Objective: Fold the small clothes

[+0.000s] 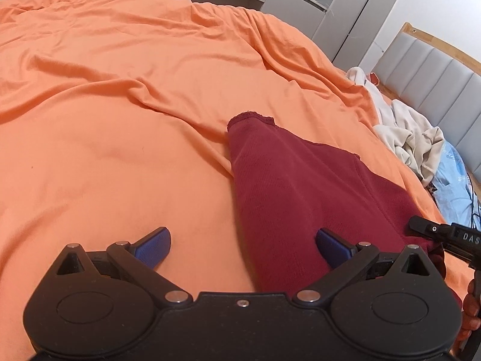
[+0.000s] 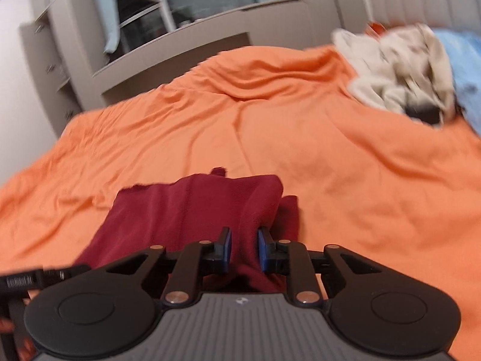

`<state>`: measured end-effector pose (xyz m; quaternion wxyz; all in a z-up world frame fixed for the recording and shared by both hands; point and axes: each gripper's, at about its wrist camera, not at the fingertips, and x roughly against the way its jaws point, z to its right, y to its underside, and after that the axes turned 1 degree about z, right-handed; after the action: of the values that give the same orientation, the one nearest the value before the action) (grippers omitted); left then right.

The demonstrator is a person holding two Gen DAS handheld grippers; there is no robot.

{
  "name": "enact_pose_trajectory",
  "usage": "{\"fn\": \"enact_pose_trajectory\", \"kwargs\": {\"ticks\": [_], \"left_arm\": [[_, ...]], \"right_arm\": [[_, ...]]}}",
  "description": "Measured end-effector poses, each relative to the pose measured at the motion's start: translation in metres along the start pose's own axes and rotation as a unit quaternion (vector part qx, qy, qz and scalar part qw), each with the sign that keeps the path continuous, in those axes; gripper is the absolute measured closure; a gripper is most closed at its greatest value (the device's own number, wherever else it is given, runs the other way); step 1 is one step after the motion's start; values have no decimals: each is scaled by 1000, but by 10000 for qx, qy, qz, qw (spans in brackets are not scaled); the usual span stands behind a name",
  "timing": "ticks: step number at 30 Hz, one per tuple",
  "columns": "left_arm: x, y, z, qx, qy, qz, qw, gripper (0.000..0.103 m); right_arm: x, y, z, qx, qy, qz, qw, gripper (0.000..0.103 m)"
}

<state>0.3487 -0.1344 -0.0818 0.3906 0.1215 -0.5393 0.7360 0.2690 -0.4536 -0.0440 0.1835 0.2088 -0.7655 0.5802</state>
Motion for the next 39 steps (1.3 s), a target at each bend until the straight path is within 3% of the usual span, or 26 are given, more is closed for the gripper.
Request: {"fn": "enact_pose_trajectory", "kwargs": {"ticks": [4,8,13,21,25,28,33,39], "left_arm": [[-1,1,-1,27,33,19,10000,0],[-1,1,-2,30,38,21,10000,0],[-1,0,-2,16,35,-38,10000,0],[-16,-21,-5,234,114,-261,9993,0],[-24,-18,2,-10,3,-309,9995,0],[-26,-16,4,-109,-53,-290,9995,0],[-25,-17,4,-63,-26,-299,9995,1],[-11,-19,0,176,-93,-263,9995,1]], "right_arm": [[-2,0,11,-242,241,-87,9994,78],[-3,-1,29,-681,239,-158,9973,56],[-15,-3,41,-946,154,-335,9948,48],[-39,0,52,-1373,-36,-687,9881,48],[-41,1,45,-1194,-17,-729,9902,61],[-40,1,43,-1168,-24,-731,9905,64],[-41,0,45,-1193,-24,-746,9900,64],[-41,3,47,-1310,23,-765,9884,55]]}}
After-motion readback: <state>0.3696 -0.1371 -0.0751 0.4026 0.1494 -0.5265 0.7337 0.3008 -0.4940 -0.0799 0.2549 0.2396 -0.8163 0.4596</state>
